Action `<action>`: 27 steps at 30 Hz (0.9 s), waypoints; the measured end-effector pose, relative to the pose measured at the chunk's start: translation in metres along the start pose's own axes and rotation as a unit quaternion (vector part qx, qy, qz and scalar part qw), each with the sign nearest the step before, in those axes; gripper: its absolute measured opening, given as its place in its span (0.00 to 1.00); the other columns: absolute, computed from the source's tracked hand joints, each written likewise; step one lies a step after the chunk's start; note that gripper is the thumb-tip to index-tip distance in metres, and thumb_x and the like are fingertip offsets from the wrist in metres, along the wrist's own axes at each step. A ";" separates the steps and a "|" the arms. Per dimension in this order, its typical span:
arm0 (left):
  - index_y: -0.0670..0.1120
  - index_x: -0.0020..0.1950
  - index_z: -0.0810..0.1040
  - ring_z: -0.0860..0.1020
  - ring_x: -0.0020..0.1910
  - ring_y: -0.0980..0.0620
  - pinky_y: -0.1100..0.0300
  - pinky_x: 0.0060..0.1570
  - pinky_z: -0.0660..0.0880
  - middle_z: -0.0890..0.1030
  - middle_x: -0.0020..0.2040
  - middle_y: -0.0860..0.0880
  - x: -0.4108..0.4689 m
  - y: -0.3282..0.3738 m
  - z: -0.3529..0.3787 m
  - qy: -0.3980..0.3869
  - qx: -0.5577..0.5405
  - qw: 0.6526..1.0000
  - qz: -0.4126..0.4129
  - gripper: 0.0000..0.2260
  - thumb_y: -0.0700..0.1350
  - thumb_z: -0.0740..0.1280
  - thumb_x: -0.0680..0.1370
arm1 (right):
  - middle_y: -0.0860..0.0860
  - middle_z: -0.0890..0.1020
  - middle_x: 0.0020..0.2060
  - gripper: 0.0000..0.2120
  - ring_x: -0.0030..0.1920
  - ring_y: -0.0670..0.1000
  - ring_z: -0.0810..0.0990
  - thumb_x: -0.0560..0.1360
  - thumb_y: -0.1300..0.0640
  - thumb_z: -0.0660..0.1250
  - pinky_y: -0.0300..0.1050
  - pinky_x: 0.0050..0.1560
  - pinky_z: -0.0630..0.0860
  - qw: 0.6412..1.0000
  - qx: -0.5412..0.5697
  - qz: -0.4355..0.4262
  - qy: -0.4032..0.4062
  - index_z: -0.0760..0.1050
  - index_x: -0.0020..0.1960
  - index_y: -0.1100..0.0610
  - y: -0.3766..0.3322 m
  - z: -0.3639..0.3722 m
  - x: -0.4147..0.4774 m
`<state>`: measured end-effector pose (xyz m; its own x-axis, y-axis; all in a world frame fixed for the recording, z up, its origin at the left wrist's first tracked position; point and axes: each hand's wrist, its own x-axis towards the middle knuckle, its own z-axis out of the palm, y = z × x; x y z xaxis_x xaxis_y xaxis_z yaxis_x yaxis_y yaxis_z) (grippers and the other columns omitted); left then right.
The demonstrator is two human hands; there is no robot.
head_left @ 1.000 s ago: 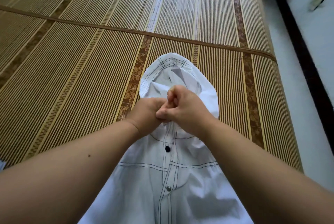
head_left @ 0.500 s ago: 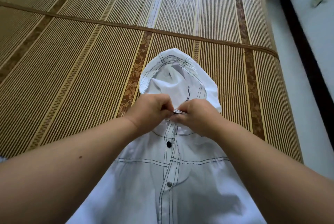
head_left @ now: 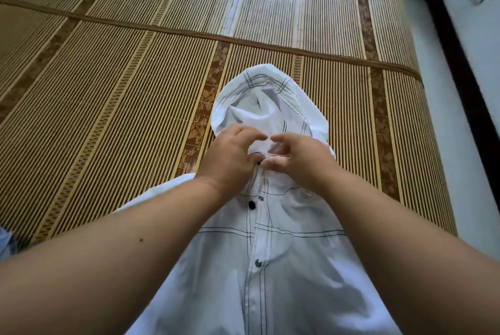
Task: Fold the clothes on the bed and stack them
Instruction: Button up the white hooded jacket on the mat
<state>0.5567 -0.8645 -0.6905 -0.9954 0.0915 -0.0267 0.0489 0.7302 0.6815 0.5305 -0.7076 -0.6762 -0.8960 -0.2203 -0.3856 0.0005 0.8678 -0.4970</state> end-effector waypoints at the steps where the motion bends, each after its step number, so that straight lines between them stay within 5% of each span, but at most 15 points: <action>1: 0.48 0.59 0.80 0.73 0.57 0.51 0.65 0.54 0.65 0.77 0.56 0.49 -0.007 0.000 0.004 0.029 0.000 1.000 -0.008 0.13 0.42 0.71 0.74 | 0.42 0.82 0.48 0.22 0.56 0.47 0.78 0.71 0.43 0.72 0.54 0.66 0.65 1.000 0.002 0.013 0.028 0.75 0.63 0.47 0.002 -0.002 -0.005; 5: 0.52 0.50 0.76 0.74 0.51 0.48 0.56 0.48 0.71 0.75 0.49 0.51 -0.044 -0.007 0.024 0.025 0.016 0.992 -0.125 0.06 0.47 0.70 0.74 | 0.54 0.84 0.46 0.09 0.50 0.56 0.80 0.72 0.60 0.73 0.44 0.52 0.70 0.955 0.000 -0.088 0.284 0.82 0.52 0.59 0.011 0.015 -0.045; 10: 0.54 0.52 0.77 0.78 0.49 0.48 0.56 0.47 0.75 0.77 0.48 0.52 -0.069 -0.008 0.048 -0.022 0.032 0.976 -0.215 0.13 0.58 0.70 0.72 | 0.54 0.80 0.46 0.05 0.52 0.56 0.77 0.76 0.55 0.65 0.44 0.47 0.65 0.998 -0.046 0.016 0.049 0.78 0.44 0.55 0.023 0.071 -0.072; 15: 0.53 0.50 0.77 0.78 0.48 0.45 0.56 0.41 0.71 0.79 0.47 0.50 -0.058 -0.006 0.061 -0.004 0.087 0.962 -0.258 0.15 0.62 0.67 0.71 | 0.58 0.79 0.51 0.17 0.54 0.59 0.75 0.73 0.48 0.65 0.48 0.55 0.71 0.985 -0.047 0.118 0.119 0.78 0.54 0.59 0.017 0.091 -0.057; 22: 0.49 0.42 0.79 0.77 0.43 0.44 0.57 0.38 0.70 0.81 0.41 0.48 -0.052 -0.005 0.050 -0.018 0.022 0.961 -0.276 0.08 0.51 0.63 0.73 | 0.55 0.80 0.55 0.23 0.59 0.58 0.75 0.69 0.42 0.69 0.50 0.59 0.70 0.969 0.033 0.207 0.133 0.74 0.59 0.54 0.006 0.094 -0.050; 27: 0.49 0.43 0.70 0.75 0.41 0.44 0.56 0.36 0.64 0.78 0.38 0.47 -0.068 -0.014 0.036 -0.003 -0.052 0.968 -0.245 0.06 0.46 0.59 0.79 | 0.51 0.81 0.55 0.17 0.60 0.57 0.75 0.71 0.47 0.72 0.54 0.59 0.67 0.964 0.061 0.249 0.077 0.73 0.57 0.49 0.001 0.090 -0.045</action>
<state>0.6271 -0.8567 -0.7245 -0.8966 -0.2441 -0.3695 -0.4377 0.6151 0.6558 0.6111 -0.7370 -0.7296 -0.8270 0.2861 -0.4840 0.4904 0.7880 -0.3722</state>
